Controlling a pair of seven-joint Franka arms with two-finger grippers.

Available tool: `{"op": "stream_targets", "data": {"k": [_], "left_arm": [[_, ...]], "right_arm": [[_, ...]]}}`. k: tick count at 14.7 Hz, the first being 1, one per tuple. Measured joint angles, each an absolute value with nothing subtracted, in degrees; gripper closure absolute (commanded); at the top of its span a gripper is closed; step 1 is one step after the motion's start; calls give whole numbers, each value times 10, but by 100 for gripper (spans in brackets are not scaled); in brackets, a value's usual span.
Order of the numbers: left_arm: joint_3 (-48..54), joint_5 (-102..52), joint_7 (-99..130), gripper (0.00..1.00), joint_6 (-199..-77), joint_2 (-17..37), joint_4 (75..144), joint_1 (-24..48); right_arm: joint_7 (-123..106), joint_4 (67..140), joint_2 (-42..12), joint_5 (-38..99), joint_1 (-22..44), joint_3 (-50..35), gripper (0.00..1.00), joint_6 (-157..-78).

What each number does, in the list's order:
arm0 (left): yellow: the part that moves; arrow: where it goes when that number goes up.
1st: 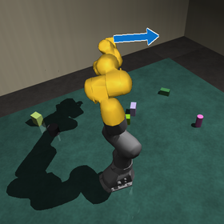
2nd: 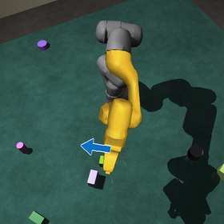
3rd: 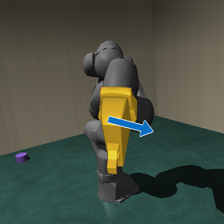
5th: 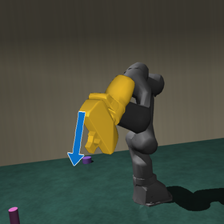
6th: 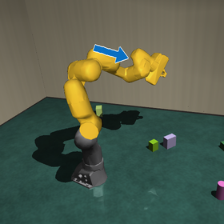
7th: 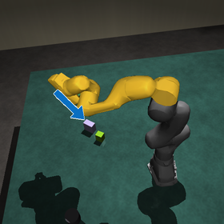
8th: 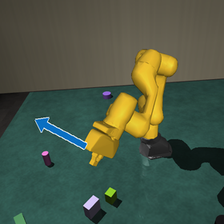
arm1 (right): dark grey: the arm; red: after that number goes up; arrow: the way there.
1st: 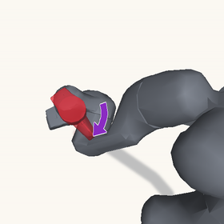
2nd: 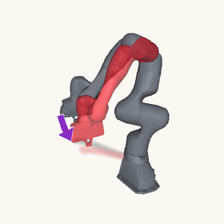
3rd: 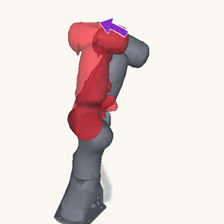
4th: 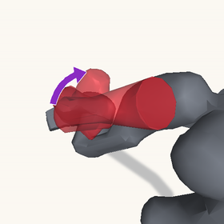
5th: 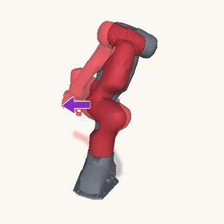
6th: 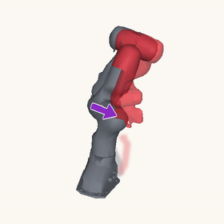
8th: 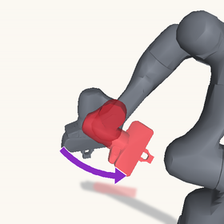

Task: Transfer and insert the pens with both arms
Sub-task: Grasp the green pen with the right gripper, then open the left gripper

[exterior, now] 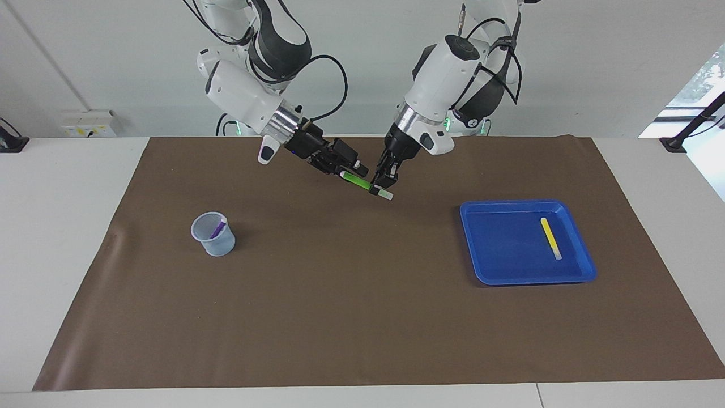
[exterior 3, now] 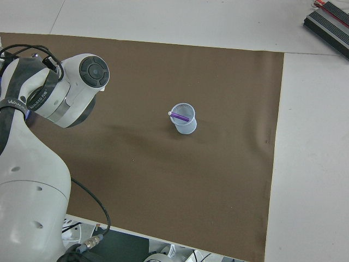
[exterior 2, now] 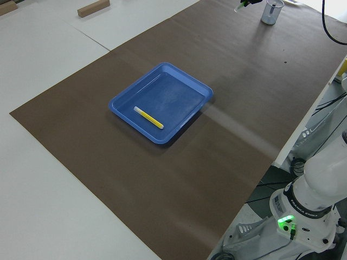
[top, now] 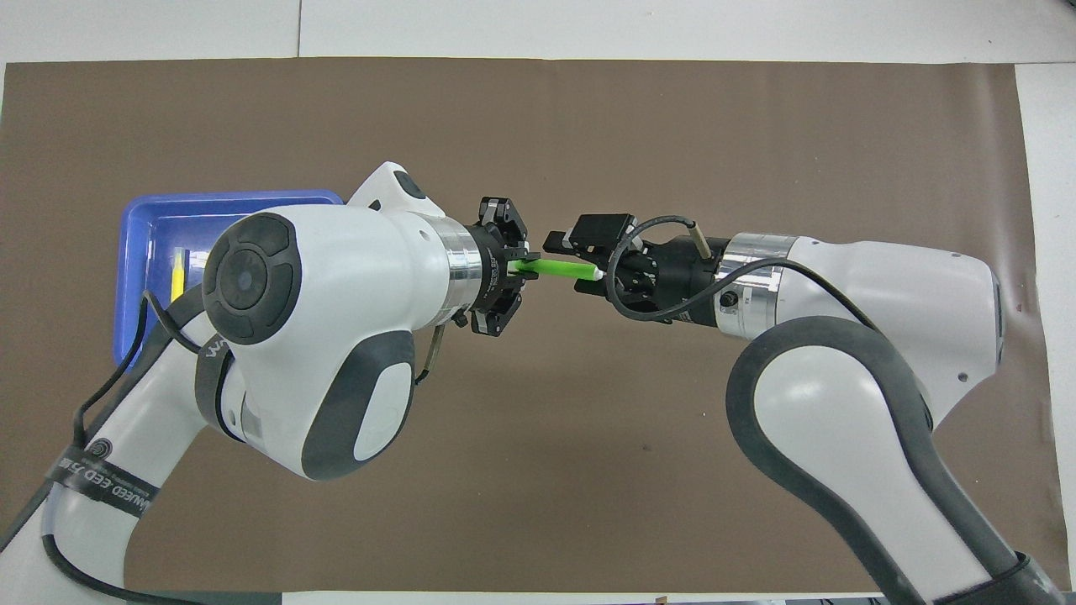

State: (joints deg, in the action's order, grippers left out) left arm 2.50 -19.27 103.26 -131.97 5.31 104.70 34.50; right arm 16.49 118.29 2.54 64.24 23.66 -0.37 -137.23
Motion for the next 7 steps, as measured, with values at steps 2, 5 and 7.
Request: {"op": "stream_targets", "data": {"k": [2, 5, 7], "left_arm": [[25, -193, 1033, 100, -1320, 53, 1049, 345], [23, -193, 1033, 100, -1320, 53, 1049, 345], [19, -193, 1033, 100, -1321, 52, 1049, 345]], "right_arm": [[165, 1184, 25, 642, 236, -3, 42, -1372], [165, 1187, 26, 642, 236, -2, 100, -1372], [165, 1193, 26, 642, 236, -2, 100, -1372]]}}
